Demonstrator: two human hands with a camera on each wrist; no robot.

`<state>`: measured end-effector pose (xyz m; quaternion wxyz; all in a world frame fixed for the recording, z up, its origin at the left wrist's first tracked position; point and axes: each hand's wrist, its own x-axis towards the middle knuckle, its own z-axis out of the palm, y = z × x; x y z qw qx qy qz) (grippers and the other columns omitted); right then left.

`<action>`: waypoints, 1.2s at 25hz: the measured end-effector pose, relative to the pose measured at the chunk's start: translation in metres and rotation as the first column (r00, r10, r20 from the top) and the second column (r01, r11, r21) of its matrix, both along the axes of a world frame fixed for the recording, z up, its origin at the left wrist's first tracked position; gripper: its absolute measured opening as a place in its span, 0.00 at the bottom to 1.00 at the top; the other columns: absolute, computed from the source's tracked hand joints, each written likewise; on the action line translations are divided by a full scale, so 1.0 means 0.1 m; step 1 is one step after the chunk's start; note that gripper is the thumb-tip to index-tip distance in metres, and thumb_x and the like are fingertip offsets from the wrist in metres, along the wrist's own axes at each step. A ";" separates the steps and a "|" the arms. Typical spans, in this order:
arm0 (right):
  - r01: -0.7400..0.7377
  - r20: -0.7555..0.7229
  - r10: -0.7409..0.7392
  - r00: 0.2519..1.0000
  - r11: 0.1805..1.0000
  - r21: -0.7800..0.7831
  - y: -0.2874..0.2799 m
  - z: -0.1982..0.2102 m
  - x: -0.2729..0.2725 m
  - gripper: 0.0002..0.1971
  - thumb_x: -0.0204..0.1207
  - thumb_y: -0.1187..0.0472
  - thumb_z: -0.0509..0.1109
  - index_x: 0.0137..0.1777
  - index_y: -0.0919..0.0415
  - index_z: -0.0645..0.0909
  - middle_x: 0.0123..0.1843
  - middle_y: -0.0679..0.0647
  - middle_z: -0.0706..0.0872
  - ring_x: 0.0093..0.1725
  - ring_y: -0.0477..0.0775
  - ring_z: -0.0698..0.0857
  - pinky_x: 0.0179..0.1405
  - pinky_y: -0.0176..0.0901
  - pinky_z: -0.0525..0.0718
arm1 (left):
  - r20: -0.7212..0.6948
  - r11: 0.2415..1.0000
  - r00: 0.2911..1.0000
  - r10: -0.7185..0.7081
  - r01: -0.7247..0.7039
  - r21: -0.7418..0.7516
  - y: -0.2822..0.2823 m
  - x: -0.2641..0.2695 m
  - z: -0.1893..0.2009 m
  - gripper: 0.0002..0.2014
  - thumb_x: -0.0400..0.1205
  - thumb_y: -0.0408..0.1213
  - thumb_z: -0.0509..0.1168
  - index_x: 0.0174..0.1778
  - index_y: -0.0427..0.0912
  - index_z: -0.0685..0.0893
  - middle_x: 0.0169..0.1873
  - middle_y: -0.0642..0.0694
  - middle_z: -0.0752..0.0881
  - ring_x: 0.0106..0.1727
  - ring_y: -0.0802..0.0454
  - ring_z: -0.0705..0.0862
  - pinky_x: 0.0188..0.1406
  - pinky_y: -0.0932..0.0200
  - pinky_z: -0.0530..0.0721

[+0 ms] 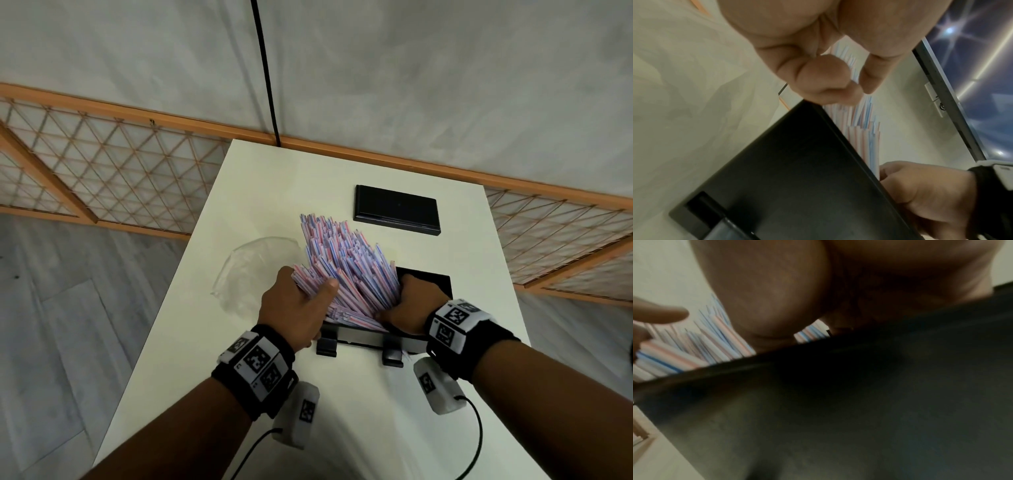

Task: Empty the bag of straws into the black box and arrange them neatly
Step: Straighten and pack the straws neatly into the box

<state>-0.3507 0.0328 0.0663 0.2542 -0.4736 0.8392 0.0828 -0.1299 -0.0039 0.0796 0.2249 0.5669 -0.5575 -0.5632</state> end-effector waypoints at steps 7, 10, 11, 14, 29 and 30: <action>-0.074 0.055 0.080 0.995 0.992 -0.103 -0.01 0.10 0.19 0.27 0.66 0.48 0.76 0.67 0.49 0.77 0.57 0.52 0.88 0.56 0.60 0.87 0.52 0.41 0.82 | -0.017 1.000 1.000 0.002 -0.002 0.001 0.01 0.01 0.01 0.19 0.79 0.58 0.70 0.53 0.48 0.77 0.33 0.43 0.90 0.23 0.44 0.87 0.19 0.54 0.86; -0.142 0.076 0.164 0.984 0.961 -0.239 0.01 0.25 0.31 0.23 0.72 0.50 0.73 0.67 0.49 0.76 0.56 0.53 0.89 0.56 0.62 0.87 0.49 0.42 0.79 | -0.047 1.000 0.999 0.016 -0.015 0.019 0.02 0.02 0.00 0.20 0.78 0.60 0.71 0.51 0.47 0.77 0.31 0.43 0.88 0.25 0.41 0.89 0.20 0.54 0.86; -0.162 0.073 0.189 0.979 0.946 -0.282 0.00 0.30 0.34 0.21 0.72 0.52 0.72 0.65 0.50 0.76 0.54 0.54 0.89 0.55 0.62 0.86 0.46 0.41 0.76 | -0.062 0.999 0.998 0.026 -0.024 0.030 0.03 0.03 0.00 0.22 0.77 0.61 0.70 0.50 0.46 0.77 0.31 0.42 0.87 0.25 0.41 0.88 0.20 0.55 0.86; -0.187 0.055 0.216 0.975 0.926 -0.329 -0.04 0.32 0.31 0.19 0.73 0.52 0.74 0.62 0.54 0.77 0.54 0.57 0.87 0.55 0.63 0.84 0.44 0.41 0.70 | -0.105 0.999 0.994 0.034 -0.030 0.035 0.04 0.05 0.00 0.24 0.77 0.63 0.70 0.50 0.45 0.77 0.36 0.37 0.88 0.23 0.45 0.87 0.22 0.56 0.86; -0.006 0.181 0.019 0.983 0.998 -0.069 0.05 0.06 0.11 0.23 0.68 0.48 0.77 0.61 0.50 0.75 0.55 0.52 0.87 0.55 0.59 0.86 0.54 0.43 0.82 | 0.007 0.999 0.999 -0.036 0.036 -0.036 -0.05 0.03 0.04 0.23 0.84 0.54 0.65 0.42 0.33 0.85 0.27 0.37 0.89 0.20 0.48 0.88 0.24 0.57 0.86; -0.020 0.200 0.036 0.979 0.997 -0.080 0.02 0.05 0.15 0.21 0.69 0.50 0.76 0.60 0.50 0.75 0.54 0.53 0.87 0.55 0.59 0.86 0.53 0.44 0.83 | 0.004 0.999 0.999 -0.033 0.033 -0.027 -0.06 0.02 0.05 0.24 0.85 0.53 0.65 0.43 0.31 0.85 0.28 0.35 0.89 0.20 0.49 0.88 0.23 0.58 0.86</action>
